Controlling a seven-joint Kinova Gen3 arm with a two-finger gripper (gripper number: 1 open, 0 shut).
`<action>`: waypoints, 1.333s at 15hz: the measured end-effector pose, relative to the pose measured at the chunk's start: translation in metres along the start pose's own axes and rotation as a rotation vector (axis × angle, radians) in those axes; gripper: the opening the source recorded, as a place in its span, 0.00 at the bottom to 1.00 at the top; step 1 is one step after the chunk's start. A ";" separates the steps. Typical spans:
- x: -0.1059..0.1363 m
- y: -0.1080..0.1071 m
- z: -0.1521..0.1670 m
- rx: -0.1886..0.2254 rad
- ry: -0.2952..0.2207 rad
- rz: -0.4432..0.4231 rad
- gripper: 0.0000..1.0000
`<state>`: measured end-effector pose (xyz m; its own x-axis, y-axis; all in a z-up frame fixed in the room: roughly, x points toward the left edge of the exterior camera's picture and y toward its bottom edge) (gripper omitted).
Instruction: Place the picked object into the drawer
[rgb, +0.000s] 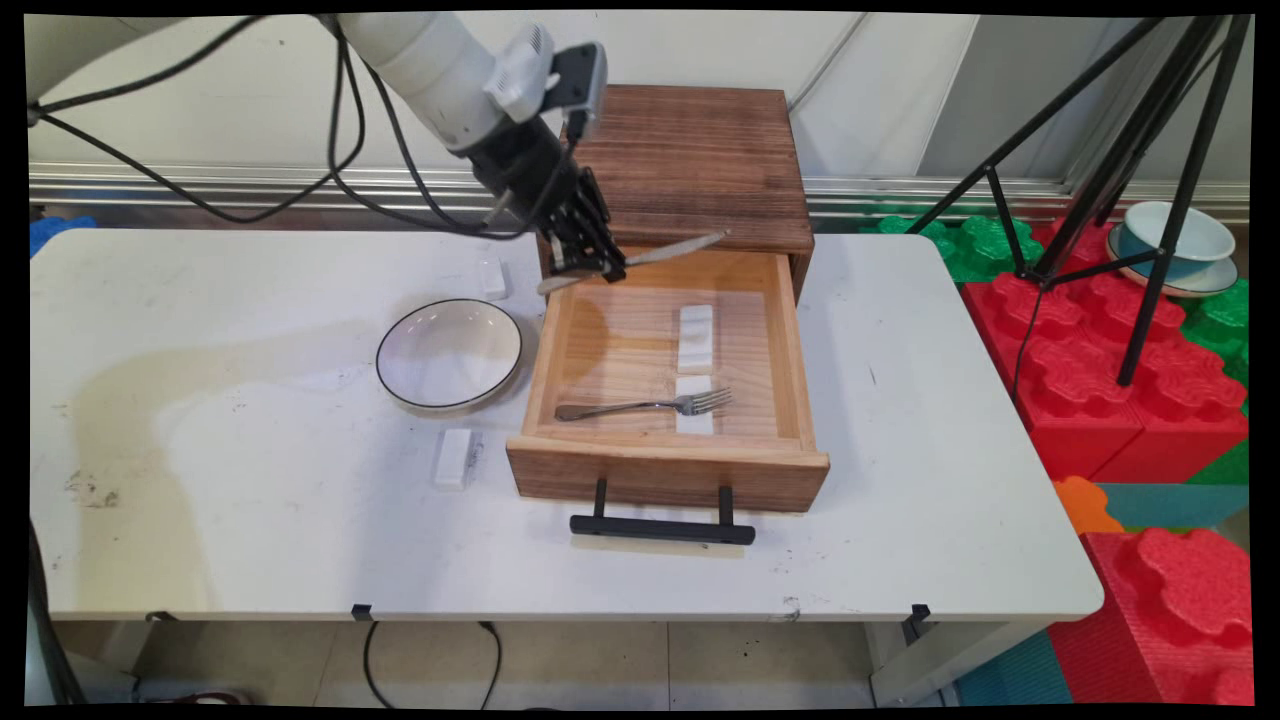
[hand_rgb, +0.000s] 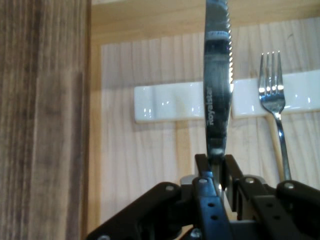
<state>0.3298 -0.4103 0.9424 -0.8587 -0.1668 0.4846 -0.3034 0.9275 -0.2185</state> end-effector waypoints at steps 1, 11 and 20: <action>0.001 0.001 0.007 -0.001 -0.003 -0.002 0.00; 0.014 0.008 0.059 -0.006 -0.005 -0.008 0.00; 0.013 0.010 0.085 -0.004 -0.019 -0.011 0.00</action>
<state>0.2809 -0.4313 0.8744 -0.8629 -0.1828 0.4711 -0.3111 0.9268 -0.2103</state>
